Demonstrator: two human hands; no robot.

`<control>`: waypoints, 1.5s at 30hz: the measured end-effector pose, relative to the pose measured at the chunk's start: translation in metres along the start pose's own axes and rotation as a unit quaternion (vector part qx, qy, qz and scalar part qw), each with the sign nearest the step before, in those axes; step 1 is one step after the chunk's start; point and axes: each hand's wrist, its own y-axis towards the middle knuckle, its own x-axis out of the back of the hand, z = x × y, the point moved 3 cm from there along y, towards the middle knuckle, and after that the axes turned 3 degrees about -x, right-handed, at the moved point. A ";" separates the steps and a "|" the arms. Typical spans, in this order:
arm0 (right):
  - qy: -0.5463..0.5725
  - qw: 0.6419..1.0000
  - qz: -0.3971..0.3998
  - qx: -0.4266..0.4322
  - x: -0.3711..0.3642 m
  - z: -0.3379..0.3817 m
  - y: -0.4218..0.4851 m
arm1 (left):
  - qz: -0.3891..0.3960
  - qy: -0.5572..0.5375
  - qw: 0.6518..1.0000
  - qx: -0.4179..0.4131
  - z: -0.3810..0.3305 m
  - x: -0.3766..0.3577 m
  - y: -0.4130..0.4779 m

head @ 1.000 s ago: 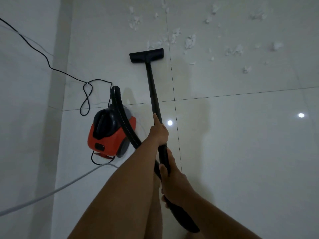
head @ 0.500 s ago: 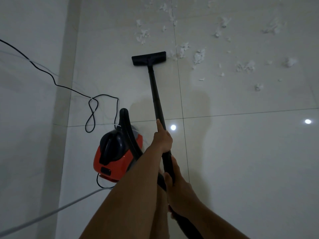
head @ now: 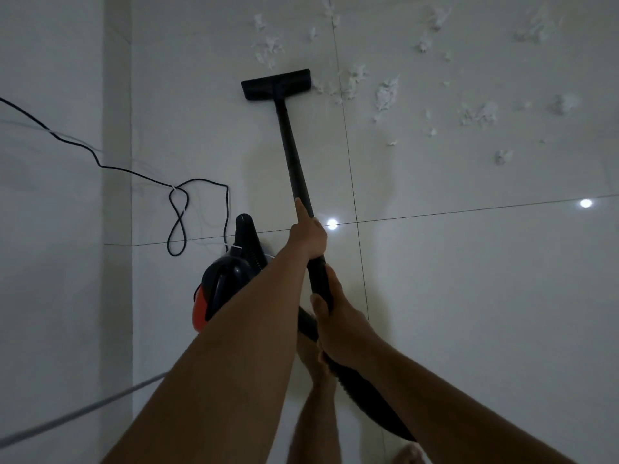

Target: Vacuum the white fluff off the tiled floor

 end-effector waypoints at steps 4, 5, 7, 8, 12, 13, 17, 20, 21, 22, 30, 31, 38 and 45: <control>0.001 1.000 0.002 0.005 -0.010 0.015 0.011 | 0.000 0.000 1.000 0.005 0.000 0.018 0.012; -0.001 1.000 0.001 0.007 -0.013 0.017 0.011 | 0.000 0.000 1.000 0.007 0.001 0.021 0.012; -0.010 1.000 0.000 0.010 -0.017 0.020 0.006 | 0.002 -0.003 1.000 0.010 0.004 0.023 0.008; -0.017 1.000 0.001 0.010 -0.018 0.022 0.002 | 0.005 -0.006 1.000 0.011 0.004 0.024 0.003; -0.028 0.999 0.013 -0.009 -0.017 0.037 -0.017 | 0.016 -0.016 1.000 0.017 0.002 0.030 -0.011; -0.028 0.999 0.015 -0.012 -0.016 0.044 -0.020 | 0.018 -0.020 0.999 0.018 0.000 0.033 -0.011; -0.022 1.000 0.010 -0.011 -0.012 0.065 -0.016 | 0.020 -0.030 0.999 0.024 -0.010 0.047 -0.001; -0.036 0.999 0.009 -0.008 -0.010 0.075 -0.005 | 0.016 -0.031 0.999 0.025 -0.012 0.055 0.016; -0.047 0.999 0.009 -0.011 -0.008 0.079 -0.002 | 0.014 -0.032 0.999 0.025 -0.012 0.056 0.022; -0.058 0.998 0.011 -0.013 -0.007 0.084 0.000 | 0.012 -0.032 0.999 0.024 -0.011 0.057 0.027; -0.139 0.990 0.023 -0.026 0.028 0.138 0.015 | 0.003 -0.041 0.999 0.024 -0.033 0.072 0.066; -0.147 0.989 0.013 -0.024 0.033 0.142 0.021 | 0.003 -0.042 0.999 0.025 -0.038 0.075 0.072; -0.110 0.994 0.005 0.003 0.046 0.127 0.057 | -0.010 -0.045 0.998 0.037 -0.064 0.081 0.088; -0.101 0.994 0.036 -0.003 0.059 0.151 0.017 | 0.001 -0.038 0.998 0.052 -0.083 0.089 0.055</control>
